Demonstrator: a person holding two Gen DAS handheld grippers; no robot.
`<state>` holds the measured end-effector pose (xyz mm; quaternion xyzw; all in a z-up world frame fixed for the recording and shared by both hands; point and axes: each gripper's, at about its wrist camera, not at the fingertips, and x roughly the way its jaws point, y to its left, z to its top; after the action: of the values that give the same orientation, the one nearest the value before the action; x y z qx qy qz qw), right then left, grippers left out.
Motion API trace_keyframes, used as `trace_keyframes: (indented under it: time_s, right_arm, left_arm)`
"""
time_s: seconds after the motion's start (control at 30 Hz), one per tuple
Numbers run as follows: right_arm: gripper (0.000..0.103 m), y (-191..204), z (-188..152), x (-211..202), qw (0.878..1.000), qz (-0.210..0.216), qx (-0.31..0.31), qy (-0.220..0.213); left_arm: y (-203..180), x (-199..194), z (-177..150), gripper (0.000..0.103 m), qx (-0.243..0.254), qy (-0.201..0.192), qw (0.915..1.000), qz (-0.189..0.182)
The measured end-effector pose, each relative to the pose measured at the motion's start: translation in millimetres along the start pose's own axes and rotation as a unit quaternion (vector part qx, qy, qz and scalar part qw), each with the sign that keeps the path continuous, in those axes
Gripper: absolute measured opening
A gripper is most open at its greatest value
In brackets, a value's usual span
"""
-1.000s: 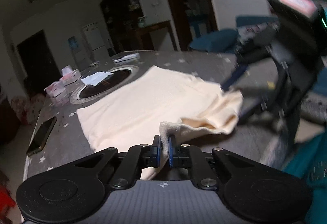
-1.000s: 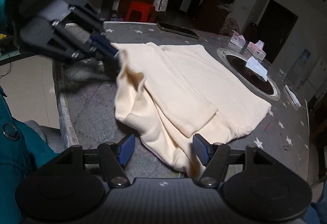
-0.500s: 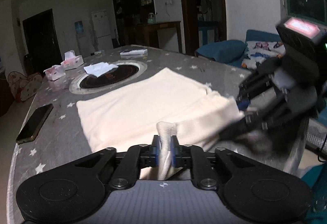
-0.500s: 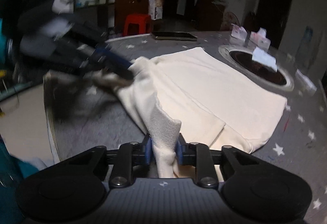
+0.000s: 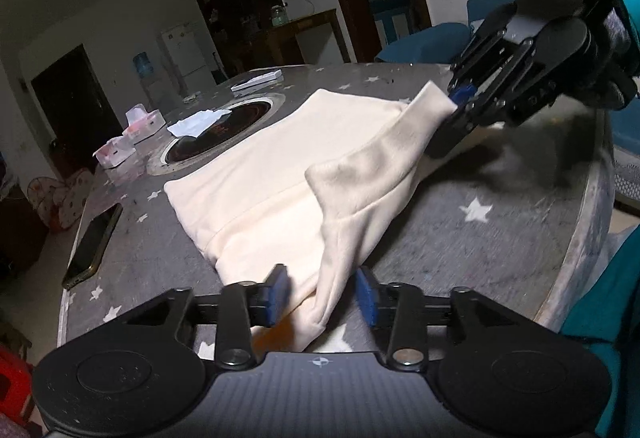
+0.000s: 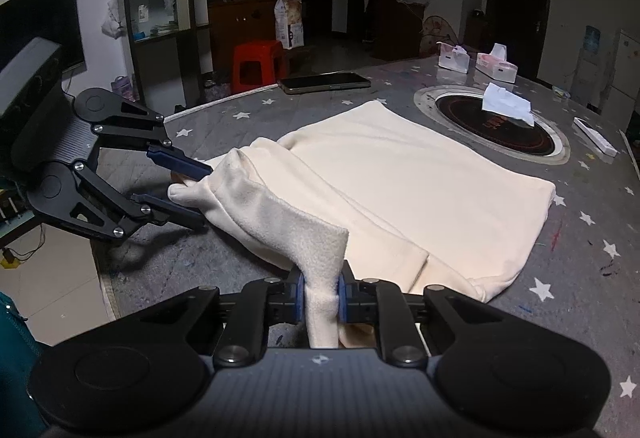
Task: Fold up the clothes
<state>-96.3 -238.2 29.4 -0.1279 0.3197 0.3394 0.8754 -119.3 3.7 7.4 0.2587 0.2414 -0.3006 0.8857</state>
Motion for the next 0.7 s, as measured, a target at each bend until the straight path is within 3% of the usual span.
trace_keyframes:
  time_s: [0.07, 0.1, 0.2, 0.43, 0.7]
  right_arm:
    - [0.013, 2, -2, -2, 1.000, -0.001, 0.002, -0.003]
    - [0.013, 2, -2, -2, 1.000, -0.002, 0.002, -0.004]
    - [0.012, 5, -3, -5, 1.000, -0.003, 0.000, -0.009]
    - [0.010, 13, -5, -28, 1.000, -0.001, -0.008, -0.023]
    - [0.010, 39, -13, -89, 0.999, 0.029, -0.021, -0.017]
  left_arm:
    - [0, 0, -1, 0.023, 0.004, 0.000, 1.0000, 0.001]
    - [1, 0, -2, 0.014, 0.002, 0.001, 1.0000, 0.001]
    - [3, -5, -1, 0.008, -0.008, -0.004, 1.0000, 0.002]
    - [-3, -32, 7, 0.006, -0.012, -0.024, 0.9995, -0.016]
    - [-22, -96, 14, 0.006, -0.027, -0.046, 0.9967, -0.061]
